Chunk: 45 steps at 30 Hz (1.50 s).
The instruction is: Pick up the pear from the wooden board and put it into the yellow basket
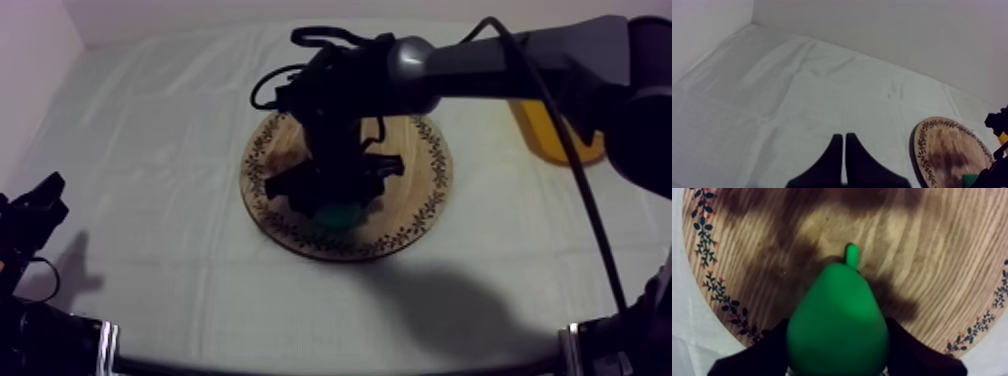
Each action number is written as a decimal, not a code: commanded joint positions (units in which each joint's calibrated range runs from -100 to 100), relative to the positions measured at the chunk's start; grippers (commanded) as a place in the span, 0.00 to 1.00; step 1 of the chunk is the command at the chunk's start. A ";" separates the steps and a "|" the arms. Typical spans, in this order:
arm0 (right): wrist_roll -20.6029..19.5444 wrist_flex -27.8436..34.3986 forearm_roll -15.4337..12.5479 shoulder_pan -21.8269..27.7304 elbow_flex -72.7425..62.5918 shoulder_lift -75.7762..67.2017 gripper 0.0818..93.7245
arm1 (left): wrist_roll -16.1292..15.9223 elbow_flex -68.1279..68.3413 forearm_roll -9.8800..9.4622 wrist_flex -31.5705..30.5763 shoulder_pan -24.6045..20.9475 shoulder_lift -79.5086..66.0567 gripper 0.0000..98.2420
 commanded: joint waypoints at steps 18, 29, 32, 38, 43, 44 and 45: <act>6.53 5.96 7.57 7.83 6.23 -23.64 0.45 | 0.01 0.00 -0.02 -0.01 0.01 0.00 0.00; 13.63 3.16 13.72 21.53 5.05 -32.68 0.47 | 0.01 0.00 -0.02 -0.01 0.01 0.00 0.00; 15.18 0.33 14.91 25.07 4.89 -34.07 0.47 | 0.01 0.00 -0.02 -0.01 0.01 0.00 0.00; 17.56 -5.63 16.61 31.41 6.71 -35.77 0.47 | 0.01 0.00 -0.02 -0.01 0.01 0.00 0.00; 18.04 -12.37 18.06 35.53 11.32 -35.68 0.47 | 0.01 0.00 -0.02 -0.01 0.01 0.00 0.00; 17.87 -14.02 18.49 36.17 12.72 -35.53 0.47 | 0.01 0.00 -0.02 -0.01 0.01 0.00 0.00; 17.73 -15.63 18.86 36.75 14.20 -35.32 0.47 | 0.01 0.00 -0.02 -0.01 0.01 0.00 0.00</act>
